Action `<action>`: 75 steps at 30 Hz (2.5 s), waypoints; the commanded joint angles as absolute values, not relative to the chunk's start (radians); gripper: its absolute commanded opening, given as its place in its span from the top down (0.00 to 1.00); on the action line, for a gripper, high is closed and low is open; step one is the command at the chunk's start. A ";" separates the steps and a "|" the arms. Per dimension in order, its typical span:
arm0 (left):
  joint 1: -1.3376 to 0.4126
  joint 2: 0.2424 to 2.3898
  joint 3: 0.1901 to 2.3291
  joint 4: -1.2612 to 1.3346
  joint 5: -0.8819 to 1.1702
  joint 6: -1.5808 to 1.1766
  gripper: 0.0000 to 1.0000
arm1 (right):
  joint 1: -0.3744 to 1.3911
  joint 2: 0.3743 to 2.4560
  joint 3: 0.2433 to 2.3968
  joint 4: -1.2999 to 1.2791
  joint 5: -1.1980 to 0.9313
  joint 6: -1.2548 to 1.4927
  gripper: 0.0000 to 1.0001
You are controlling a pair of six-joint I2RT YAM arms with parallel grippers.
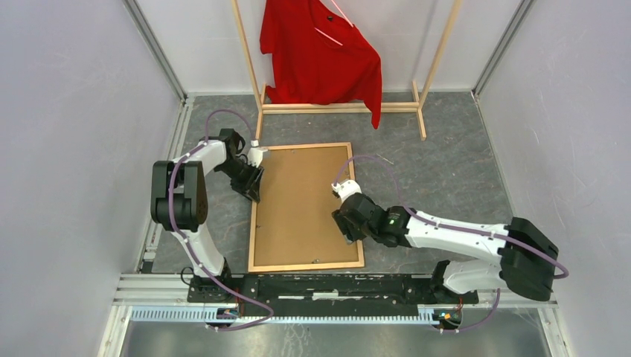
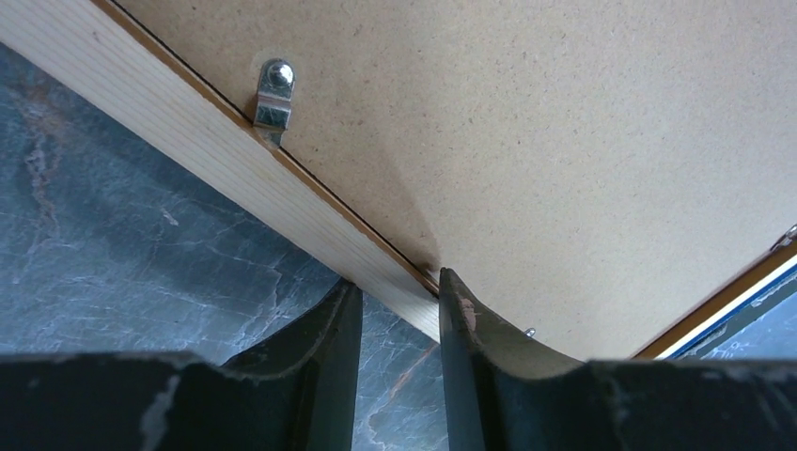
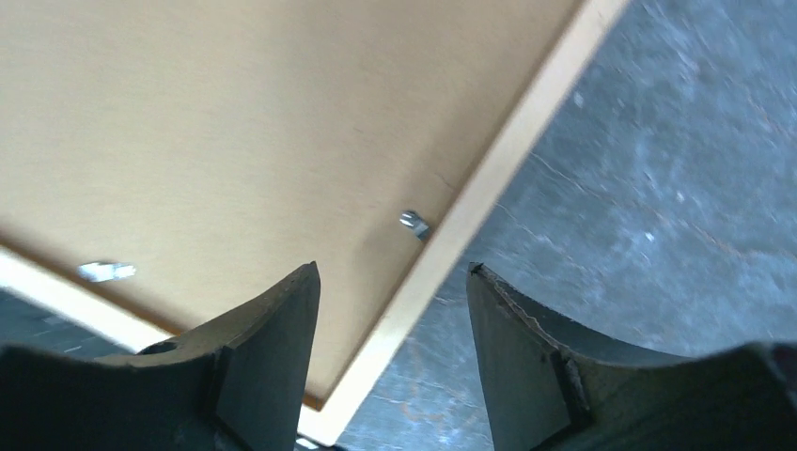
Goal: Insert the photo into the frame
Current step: Adjust the photo frame at the center of the board, then install the photo frame at the center of the board.
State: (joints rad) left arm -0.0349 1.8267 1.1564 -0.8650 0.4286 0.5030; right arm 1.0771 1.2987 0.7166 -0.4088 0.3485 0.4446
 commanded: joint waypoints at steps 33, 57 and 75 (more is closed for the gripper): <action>-0.063 1.806 1.511 -1.456 0.601 1.123 0.32 | 0.854 1.546 0.813 0.043 -0.700 0.206 0.32; -0.062 1.643 0.957 -1.144 0.263 1.115 0.32 | 0.986 1.747 0.916 0.034 -0.667 0.136 0.32; -0.069 1.676 0.887 -1.007 0.279 1.085 0.36 | 1.029 1.739 0.876 0.041 -0.624 0.151 0.33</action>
